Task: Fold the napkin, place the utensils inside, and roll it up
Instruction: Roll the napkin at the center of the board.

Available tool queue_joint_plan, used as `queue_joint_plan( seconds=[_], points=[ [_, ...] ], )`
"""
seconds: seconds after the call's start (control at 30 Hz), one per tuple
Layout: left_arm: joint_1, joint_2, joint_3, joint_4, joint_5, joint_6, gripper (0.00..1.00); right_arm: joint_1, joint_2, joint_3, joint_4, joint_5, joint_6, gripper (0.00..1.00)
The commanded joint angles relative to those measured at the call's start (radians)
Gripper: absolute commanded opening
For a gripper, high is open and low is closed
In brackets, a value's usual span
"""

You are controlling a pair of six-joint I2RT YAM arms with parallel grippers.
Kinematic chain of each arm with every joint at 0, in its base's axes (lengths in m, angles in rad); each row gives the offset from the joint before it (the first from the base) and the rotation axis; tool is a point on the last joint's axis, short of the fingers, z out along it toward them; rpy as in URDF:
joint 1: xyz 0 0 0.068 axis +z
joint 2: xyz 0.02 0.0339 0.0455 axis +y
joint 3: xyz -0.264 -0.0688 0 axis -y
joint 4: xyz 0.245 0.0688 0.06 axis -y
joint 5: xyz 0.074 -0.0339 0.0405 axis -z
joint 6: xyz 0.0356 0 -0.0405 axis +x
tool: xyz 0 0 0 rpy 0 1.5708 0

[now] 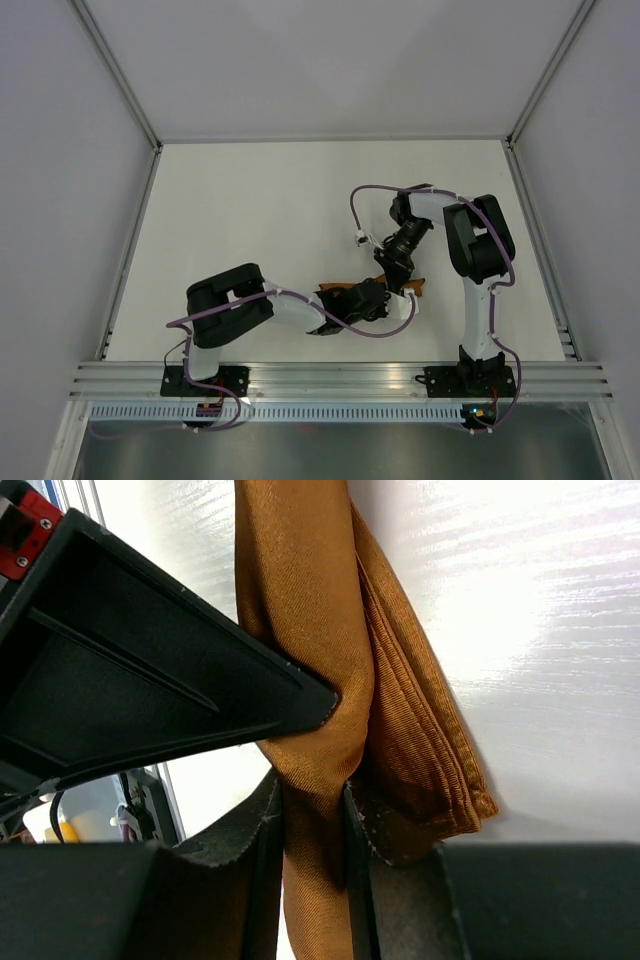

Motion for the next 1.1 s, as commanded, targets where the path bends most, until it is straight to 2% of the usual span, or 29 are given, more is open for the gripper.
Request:
queue_joint_plan(
  seconds=[0.0, 0.03, 0.07, 0.17, 0.27, 0.5, 0.73, 0.83, 1.07],
  points=[
    [0.011, 0.047, 0.028, -0.141, 0.136, -0.042, 0.11, -0.006, 0.050, 0.011, 0.129, 0.085, -0.045, 0.19],
    [0.014, 0.050, 0.041, -0.155, 0.150, -0.057, 0.05, -0.009, 0.050, 0.014, 0.126, 0.082, -0.039, 0.22],
    [0.016, 0.051, 0.045, -0.167, 0.158, -0.065, 0.03, -0.017, 0.048, 0.020, 0.124, 0.074, -0.038, 0.25],
    [0.030, 0.061, 0.074, -0.227, 0.219, -0.108, 0.02, -0.037, 0.041, 0.046, 0.102, 0.034, -0.030, 0.42],
    [0.053, 0.067, 0.099, -0.279, 0.286, -0.168, 0.02, -0.066, 0.027, 0.100, 0.071, 0.008, -0.010, 0.49],
    [0.132, 0.087, 0.130, -0.350, 0.365, -0.326, 0.02, -0.172, -0.027, 0.243, 0.054, -0.061, 0.112, 0.53],
    [0.189, 0.151, 0.208, -0.422, 0.363, -0.519, 0.02, -0.287, -0.160, 0.224, 0.203, -0.055, 0.324, 0.53],
    [0.191, 0.221, 0.269, -0.525, 0.317, -0.634, 0.02, -0.373, -0.215, 0.215, 0.184, -0.084, 0.320, 0.53],
    [0.217, 0.306, 0.355, -0.647, 0.247, -0.855, 0.02, -0.448, -0.294, 0.163, 0.160, -0.093, 0.291, 0.52]
  ],
)
